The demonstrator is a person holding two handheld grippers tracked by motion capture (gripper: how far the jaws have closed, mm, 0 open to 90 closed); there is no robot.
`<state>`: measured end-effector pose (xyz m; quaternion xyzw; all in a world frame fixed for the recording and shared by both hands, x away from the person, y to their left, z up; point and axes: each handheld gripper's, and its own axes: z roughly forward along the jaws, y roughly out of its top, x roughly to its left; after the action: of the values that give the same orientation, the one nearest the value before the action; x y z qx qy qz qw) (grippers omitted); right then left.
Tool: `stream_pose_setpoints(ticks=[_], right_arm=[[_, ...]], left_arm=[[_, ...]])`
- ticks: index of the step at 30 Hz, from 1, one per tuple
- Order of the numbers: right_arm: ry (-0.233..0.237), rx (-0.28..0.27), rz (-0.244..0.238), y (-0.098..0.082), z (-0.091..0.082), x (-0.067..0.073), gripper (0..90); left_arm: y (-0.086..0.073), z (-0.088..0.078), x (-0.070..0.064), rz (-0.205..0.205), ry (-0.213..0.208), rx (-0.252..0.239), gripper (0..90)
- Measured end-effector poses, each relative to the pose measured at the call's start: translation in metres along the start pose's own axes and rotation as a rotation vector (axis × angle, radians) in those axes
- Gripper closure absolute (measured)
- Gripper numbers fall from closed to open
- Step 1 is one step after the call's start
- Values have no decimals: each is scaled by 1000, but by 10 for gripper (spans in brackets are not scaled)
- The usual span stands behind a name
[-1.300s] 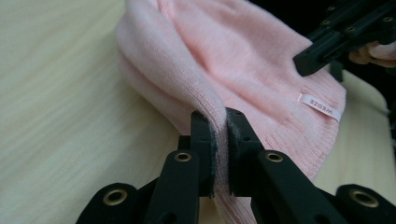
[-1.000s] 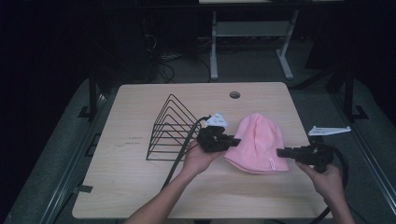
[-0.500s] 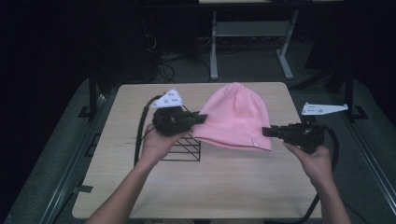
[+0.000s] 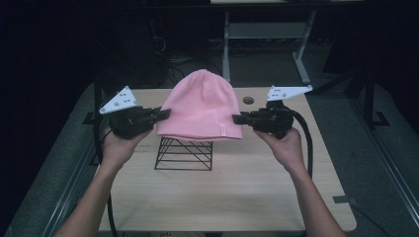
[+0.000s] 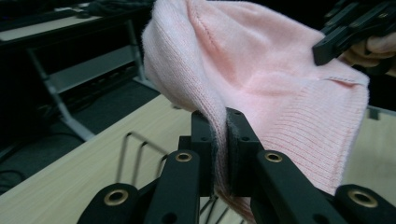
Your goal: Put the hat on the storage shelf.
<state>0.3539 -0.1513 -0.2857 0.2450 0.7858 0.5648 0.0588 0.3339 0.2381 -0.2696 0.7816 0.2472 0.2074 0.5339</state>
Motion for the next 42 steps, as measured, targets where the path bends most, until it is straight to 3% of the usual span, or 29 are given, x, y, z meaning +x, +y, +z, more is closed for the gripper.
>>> stream_pose_setpoints(ticks=[3, 11, 18, 24, 29, 42], right_arm=[[-7, 8, -34, 7, 22, 3, 842], [-13, 30, -70, 11, 51, 4, 842], [-56, 28, -111, 10, 71, 2, 842], [-106, 1, -172, 8, 78, 3, 842], [-138, -26, -245, 1, 80, 9, 841], [-145, -17, -262, -13, 82, 9, 841]], left_arm=[[-10, -6, 10, 4, 35, 10, 828], [-34, -14, 30, -22, 84, 8, 828], [-46, -12, 41, 7, 138, -12, 828], [-59, -6, 43, 58, 173, -54, 827], [-73, -6, 41, 70, 198, -106, 828], [-96, -7, 37, 100, 209, -156, 828]])
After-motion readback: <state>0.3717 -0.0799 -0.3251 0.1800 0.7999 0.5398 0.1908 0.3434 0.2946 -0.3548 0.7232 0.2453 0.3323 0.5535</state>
